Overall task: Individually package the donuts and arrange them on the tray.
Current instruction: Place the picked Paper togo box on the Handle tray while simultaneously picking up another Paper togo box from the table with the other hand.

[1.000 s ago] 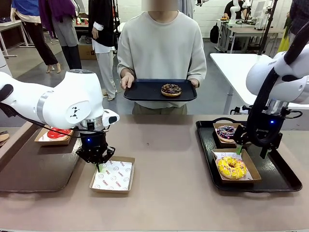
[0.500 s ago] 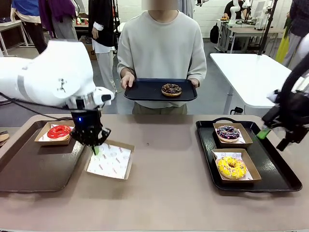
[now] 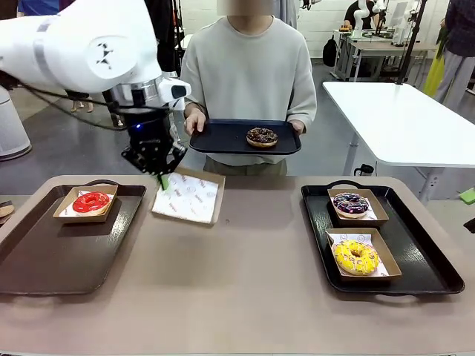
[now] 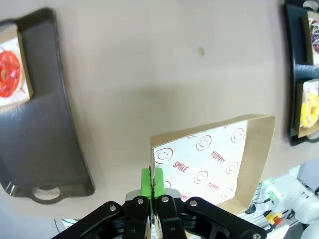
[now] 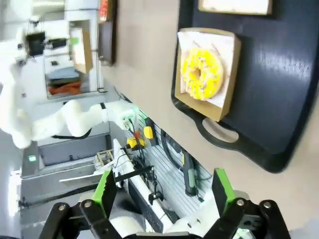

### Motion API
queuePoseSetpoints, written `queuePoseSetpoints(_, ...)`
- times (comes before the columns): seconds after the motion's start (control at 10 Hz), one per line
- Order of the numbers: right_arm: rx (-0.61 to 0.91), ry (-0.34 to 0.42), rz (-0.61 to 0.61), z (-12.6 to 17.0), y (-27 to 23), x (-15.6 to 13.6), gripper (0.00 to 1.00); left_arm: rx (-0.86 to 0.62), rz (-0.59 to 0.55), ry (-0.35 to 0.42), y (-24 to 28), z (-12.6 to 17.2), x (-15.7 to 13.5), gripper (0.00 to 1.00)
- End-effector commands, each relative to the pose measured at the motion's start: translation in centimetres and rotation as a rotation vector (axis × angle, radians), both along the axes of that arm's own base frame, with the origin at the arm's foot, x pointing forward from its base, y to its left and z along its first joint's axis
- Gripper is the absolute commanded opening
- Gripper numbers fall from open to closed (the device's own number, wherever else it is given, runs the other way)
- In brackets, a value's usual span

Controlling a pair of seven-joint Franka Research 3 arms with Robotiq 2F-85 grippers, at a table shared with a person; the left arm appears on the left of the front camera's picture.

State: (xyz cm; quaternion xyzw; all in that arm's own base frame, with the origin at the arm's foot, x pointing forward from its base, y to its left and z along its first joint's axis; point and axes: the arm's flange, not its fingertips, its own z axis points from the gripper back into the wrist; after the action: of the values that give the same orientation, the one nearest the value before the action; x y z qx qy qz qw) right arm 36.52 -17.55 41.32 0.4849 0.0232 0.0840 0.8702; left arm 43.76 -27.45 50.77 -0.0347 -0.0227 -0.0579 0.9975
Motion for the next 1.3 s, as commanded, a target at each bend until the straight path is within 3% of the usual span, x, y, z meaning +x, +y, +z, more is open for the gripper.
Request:
queuePoseSetpoints(0.0, 0.13, -0.074, -0.033, -1.7, -2.2, 0.0, 1.0, 0.013, 0.015, -0.002, -2.0, 1.0, 3.5, 0.0)
queuePoseSetpoints(0.4, 0.214, -0.061, -0.282, -4.3, -5.6, -1.6, 1.0, 0.005, 0.029, 0.011, -3.9, -0.1, 8.3, 0.0)
queuePoseSetpoints(0.8, 0.216, -0.054, -0.411, -4.9, -5.8, -2.7, 1.0, 0.049, 0.048, -0.03, -5.4, -1.6, 11.1, 0.0)
queuePoseSetpoints(0.9, 0.187, -0.059, -0.437, -4.8, -5.3, -2.6, 1.0, 0.052, 0.045, -0.048, -5.6, -1.8, 11.4, 0.0)
queuePoseSetpoints(1.0, 0.223, -0.061, -0.345, -5.2, -6.9, -2.7, 1.0, 0.046, 0.039, -0.059, -5.4, -2.3, 10.9, 0.0)
queuePoseSetpoints(1.2, 0.223, -0.061, -0.345, -5.2, -6.9, -2.7, 1.0, 0.02, 0.019, -0.015, -4.9, -2.3, 10.9, 0.0)
